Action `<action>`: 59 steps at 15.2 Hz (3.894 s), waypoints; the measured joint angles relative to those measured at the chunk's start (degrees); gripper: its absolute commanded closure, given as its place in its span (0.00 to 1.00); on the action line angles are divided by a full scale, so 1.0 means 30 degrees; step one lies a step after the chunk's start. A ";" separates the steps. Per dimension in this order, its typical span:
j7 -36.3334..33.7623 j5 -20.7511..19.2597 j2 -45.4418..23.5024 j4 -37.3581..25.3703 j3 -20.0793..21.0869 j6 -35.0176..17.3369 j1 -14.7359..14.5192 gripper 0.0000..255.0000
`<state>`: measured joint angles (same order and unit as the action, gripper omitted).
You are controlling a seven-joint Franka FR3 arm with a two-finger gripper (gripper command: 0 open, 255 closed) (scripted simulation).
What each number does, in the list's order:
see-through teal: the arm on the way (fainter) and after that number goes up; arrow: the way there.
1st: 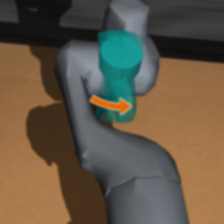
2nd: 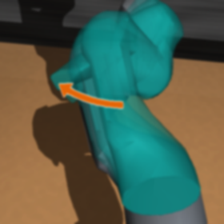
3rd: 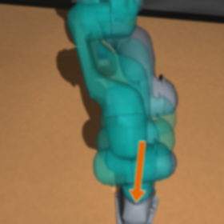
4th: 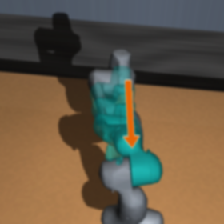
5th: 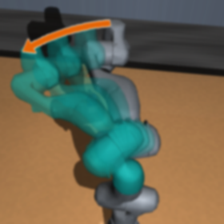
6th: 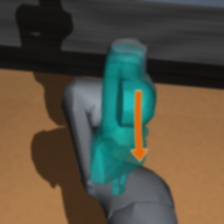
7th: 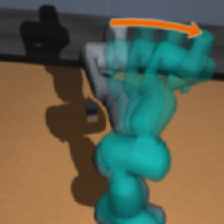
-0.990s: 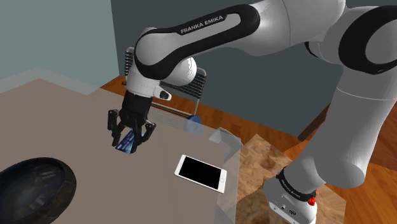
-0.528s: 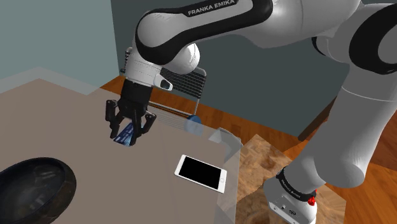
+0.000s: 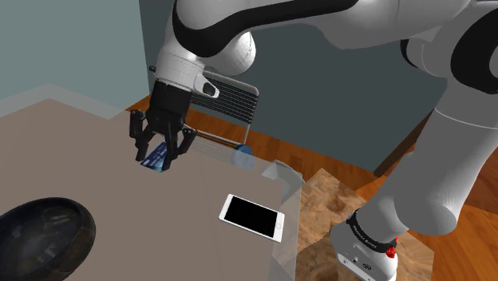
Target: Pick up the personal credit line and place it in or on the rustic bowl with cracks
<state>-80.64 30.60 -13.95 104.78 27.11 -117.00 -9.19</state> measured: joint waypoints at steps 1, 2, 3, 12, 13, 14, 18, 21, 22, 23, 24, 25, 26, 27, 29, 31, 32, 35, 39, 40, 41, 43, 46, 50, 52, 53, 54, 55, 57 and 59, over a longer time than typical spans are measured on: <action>-0.0098 -0.0004 0.0114 -0.0124 0.0002 0.0212 0.0022 1.00; -0.0214 -0.0025 0.0173 -0.0278 0.0008 0.0389 0.0019 1.00; -0.0314 -0.0041 0.0264 -0.0437 0.0002 0.0619 0.0045 1.00; -0.1217 -0.0192 0.0792 -0.1865 -0.0005 0.2340 0.0142 1.00; -0.1485 -0.0305 0.0618 -0.2169 0.0057 0.2348 -0.0008 1.00; -0.1831 -0.0433 0.0431 -0.2502 0.0148 0.2337 -0.0211 1.00; -0.3719 -0.1412 -0.1204 -0.4395 0.0596 0.1726 -0.1652 1.00; -0.5123 -0.2191 -0.2369 -0.5869 0.0812 0.1410 -0.2828 1.00; -0.5683 -0.2554 -0.2917 -0.6667 0.0844 0.1441 -0.3306 1.00; -0.6190 -0.2977 -0.3634 -0.7638 0.0823 0.1512 -0.3798 1.00; -0.6608 -0.3212 -0.3978 -0.8119 0.0842 0.1476 -0.4187 1.00; -0.7154 -0.3671 -0.4777 -0.9268 0.0792 0.1620 -0.4781 1.00; -0.7646 -0.3977 -0.5235 -1.0077 0.0774 0.1788 -0.5246 1.00; -0.8165 -0.4381 -0.5952 -1.1232 0.0712 0.2023 -0.5825 1.00; -0.9195 -0.5220 -0.7590 -1.3752 0.0541 0.2485 -0.7165 1.00; -0.9566 -0.5501 -0.8174 -1.4444 0.0467 0.2432 -0.7708 1.00; -0.9563 -0.5525 -0.8263 -1.4359 0.0455 0.2246 -0.7776 1.00; -0.9372 -0.5528 -0.8476 -1.3927 0.0424 0.1645 -0.7811 1.00; -0.8965 -0.5383 -0.8426 -1.2829 0.0444 0.0701 -0.7636 1.00; -0.8832 -0.5350 -0.8460 -1.2544 0.0443 0.0421 -0.7594 1.00; -0.8739 -0.5311 -0.8436 -1.2300 0.0450 0.0235 -0.7543 1.00; -0.8569 -0.5262 -0.8472 -1.1869 0.0455 -0.0197 -0.7506 1.00; -0.8310 -0.5251 -0.8738 -1.1571 0.0422 -0.0679 -0.7483 1.00; -0.8230 -0.5199 -0.8661 -1.1253 0.0444 -0.0912 -0.7438 1.00; -0.8226 -0.5198 -0.8662 -1.1245 0.0444 -0.0922 -0.7438 1.00; -0.8226 -0.5198 -0.8662 -1.1245 0.0444 -0.0922 -0.7438 1.00; -0.8226 -0.5198 -0.8662 -1.1245 0.0444 -0.0922 -0.7438 0.00; -0.8226 -0.5198 -0.8662 -1.1245 0.0444 -0.0922 -0.7438 0.00; -0.8226 -0.5198 -0.8662 -1.1245 0.0444 -0.0922 -0.7438 0.00; -0.8226 -0.5198 -0.8662 -1.1245 0.0444 -0.0922 -0.7438 0.00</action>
<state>-105.32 15.01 -39.94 71.04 28.44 -119.77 -31.50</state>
